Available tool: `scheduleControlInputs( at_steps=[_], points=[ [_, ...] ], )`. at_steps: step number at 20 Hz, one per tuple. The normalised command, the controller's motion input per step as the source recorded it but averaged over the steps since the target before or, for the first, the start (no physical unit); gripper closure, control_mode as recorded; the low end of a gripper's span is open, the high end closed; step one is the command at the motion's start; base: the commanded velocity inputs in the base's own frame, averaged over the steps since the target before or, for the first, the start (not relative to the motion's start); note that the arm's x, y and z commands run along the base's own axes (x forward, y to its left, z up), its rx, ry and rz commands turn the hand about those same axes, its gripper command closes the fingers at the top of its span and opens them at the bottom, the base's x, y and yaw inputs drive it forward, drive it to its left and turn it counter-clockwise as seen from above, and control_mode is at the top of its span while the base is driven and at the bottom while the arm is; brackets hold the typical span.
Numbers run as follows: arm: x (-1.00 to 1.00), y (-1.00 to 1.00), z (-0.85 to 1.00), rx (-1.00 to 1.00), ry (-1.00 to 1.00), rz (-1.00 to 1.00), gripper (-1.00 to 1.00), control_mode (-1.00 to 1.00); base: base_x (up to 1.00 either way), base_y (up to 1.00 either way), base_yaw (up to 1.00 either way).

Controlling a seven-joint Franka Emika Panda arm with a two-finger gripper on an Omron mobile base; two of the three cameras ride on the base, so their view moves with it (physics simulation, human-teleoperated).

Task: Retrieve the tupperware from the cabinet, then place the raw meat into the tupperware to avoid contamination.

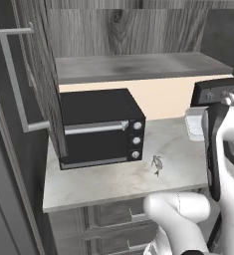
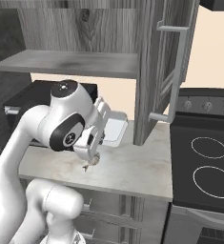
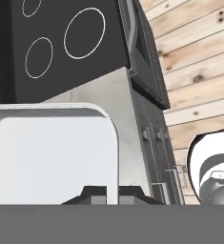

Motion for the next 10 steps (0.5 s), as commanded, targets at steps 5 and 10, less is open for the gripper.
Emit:
scheduleControlInputs(
  at_steps=[5,10],
  points=[
    [0.38,-0.10,-0.24,0.00,0.01,0.00,1.00,-1.00,0.00,0.00,0.00],
    [0.37,-0.17,-0.20,0.00,0.03,0.00,1.00,-1.00,0.00,0.00,0.00]
  ],
)
